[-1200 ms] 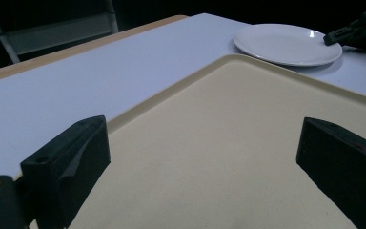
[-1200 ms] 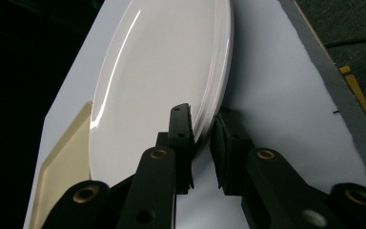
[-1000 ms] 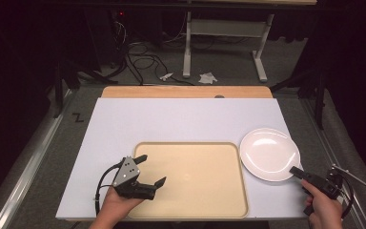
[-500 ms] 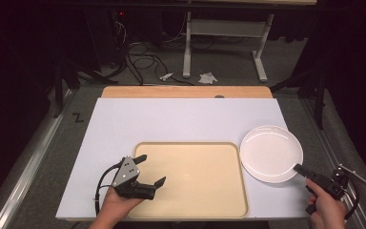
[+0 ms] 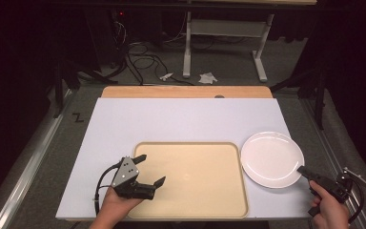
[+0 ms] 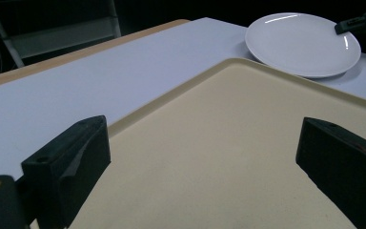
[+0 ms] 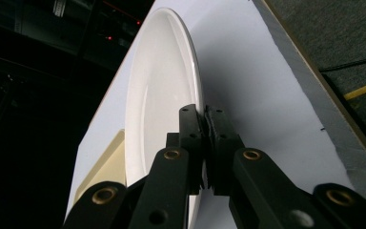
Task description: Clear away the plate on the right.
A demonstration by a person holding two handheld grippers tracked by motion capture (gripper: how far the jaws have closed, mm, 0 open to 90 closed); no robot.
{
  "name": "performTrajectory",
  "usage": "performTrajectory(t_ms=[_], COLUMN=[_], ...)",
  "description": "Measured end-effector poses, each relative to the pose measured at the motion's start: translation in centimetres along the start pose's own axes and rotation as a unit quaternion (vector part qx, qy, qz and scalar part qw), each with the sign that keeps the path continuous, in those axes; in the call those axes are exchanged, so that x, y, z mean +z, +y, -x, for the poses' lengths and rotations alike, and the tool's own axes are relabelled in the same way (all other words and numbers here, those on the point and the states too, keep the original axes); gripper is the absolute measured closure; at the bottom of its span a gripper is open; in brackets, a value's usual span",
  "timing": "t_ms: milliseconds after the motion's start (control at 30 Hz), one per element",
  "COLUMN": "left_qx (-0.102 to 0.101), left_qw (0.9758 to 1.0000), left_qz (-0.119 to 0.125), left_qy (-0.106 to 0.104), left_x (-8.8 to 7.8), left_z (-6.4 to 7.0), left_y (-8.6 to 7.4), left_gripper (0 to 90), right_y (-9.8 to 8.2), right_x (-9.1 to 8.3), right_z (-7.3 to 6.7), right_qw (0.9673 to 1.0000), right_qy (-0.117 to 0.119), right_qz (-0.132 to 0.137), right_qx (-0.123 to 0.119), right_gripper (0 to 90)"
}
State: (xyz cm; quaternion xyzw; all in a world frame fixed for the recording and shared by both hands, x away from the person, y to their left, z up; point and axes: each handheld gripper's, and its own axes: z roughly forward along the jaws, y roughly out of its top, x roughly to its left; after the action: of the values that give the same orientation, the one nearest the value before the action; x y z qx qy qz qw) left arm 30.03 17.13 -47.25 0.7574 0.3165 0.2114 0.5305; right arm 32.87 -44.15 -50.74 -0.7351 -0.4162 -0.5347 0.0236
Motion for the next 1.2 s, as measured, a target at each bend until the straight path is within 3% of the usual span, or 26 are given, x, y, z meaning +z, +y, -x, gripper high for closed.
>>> performTrajectory(t_ms=[600,967,1200], left_qx=[0.000,-0.005,-0.007], left_qw=[1.0000,1.0000,1.0000], left_qz=[-0.001,0.001,0.003], left_qy=[-0.001,0.002,0.005], left_x=[0.1,0.0,-0.1], left_z=[-0.2,-0.3,-0.4], left_y=[0.0,-0.1,-0.1], left_gripper=[5.0,5.0,5.0], right_y=[0.3,0.3,0.1], right_x=[-0.7,0.9,3.1], right_z=[0.1,-2.4,-5.0], right_qw=[0.9994,0.9993,0.9975], right_qy=[0.020,0.031,0.045], right_qz=[0.013,-0.018,-0.045], right_qx=[0.024,-0.009,-0.032], right_gripper=[89.0,89.0,88.9])
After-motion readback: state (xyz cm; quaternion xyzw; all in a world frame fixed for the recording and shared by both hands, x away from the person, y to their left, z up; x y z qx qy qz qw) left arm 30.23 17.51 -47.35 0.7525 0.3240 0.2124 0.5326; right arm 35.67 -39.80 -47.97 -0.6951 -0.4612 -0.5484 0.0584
